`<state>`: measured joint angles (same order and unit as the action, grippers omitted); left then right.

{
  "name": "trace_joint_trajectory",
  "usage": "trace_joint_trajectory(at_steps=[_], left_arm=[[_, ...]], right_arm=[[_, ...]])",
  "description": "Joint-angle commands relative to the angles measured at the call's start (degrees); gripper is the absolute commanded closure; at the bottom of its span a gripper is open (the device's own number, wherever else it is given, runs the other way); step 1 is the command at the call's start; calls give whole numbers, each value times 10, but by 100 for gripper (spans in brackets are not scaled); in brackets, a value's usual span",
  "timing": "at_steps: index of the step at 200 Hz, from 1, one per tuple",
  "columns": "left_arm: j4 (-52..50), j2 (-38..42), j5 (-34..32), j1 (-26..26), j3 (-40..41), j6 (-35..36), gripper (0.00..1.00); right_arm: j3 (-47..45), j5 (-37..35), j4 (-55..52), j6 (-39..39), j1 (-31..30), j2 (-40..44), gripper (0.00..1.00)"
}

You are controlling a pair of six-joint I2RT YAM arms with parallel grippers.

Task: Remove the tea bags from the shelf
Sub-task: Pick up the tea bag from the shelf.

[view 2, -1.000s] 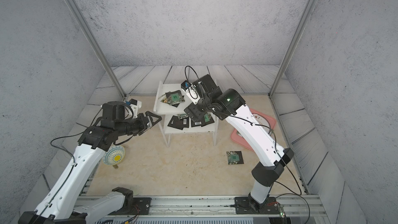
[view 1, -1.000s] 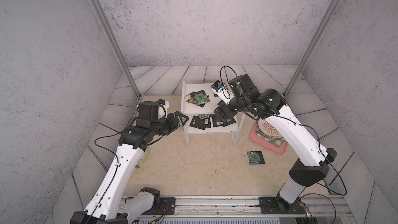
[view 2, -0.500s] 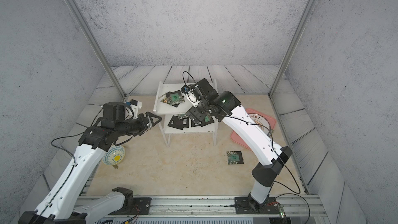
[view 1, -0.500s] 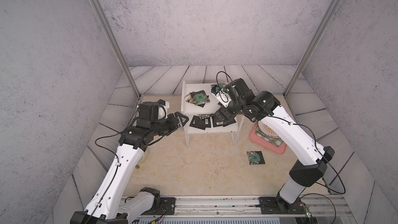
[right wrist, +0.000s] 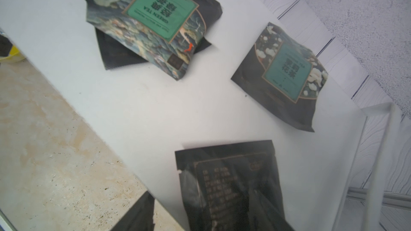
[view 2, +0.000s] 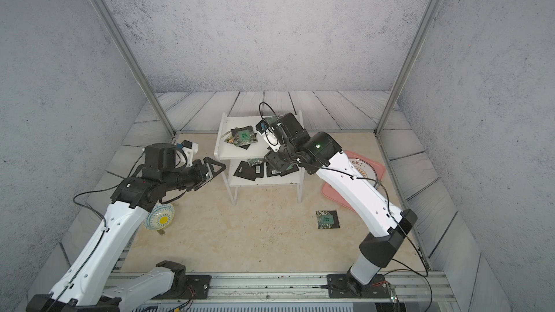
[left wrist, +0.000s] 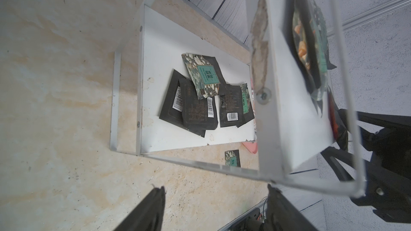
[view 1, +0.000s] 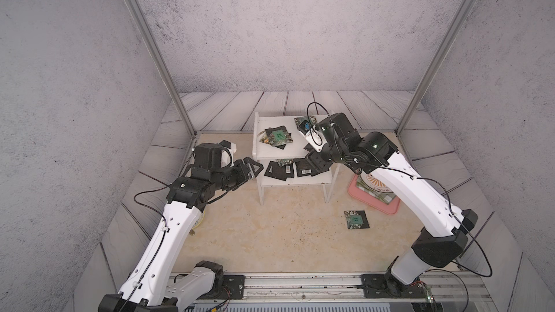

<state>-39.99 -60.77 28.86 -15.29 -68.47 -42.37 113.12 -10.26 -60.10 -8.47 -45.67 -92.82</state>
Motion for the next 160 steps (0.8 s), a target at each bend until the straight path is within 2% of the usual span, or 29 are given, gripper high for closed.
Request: trace_joint_trajectory(at_steps=[1, 21, 40, 82, 160], left_arm=[[11, 8, 5, -4, 6, -2, 25], [12, 9, 5, -4, 7, -3, 25], [12, 10, 5, -4, 8, -4, 25], [13, 12, 5, -4, 10, -6, 25], [16, 14, 6, -4, 11, -7, 24]], right_arm=[[-19, 19, -12, 19, 1, 28, 38], [-27, 21, -5, 20, 0, 38, 43], [-24, 21, -5, 20, 0, 40, 53], [-12, 29, -5, 19, -6, 43, 65], [1, 59, 20, 33, -12, 78, 72]])
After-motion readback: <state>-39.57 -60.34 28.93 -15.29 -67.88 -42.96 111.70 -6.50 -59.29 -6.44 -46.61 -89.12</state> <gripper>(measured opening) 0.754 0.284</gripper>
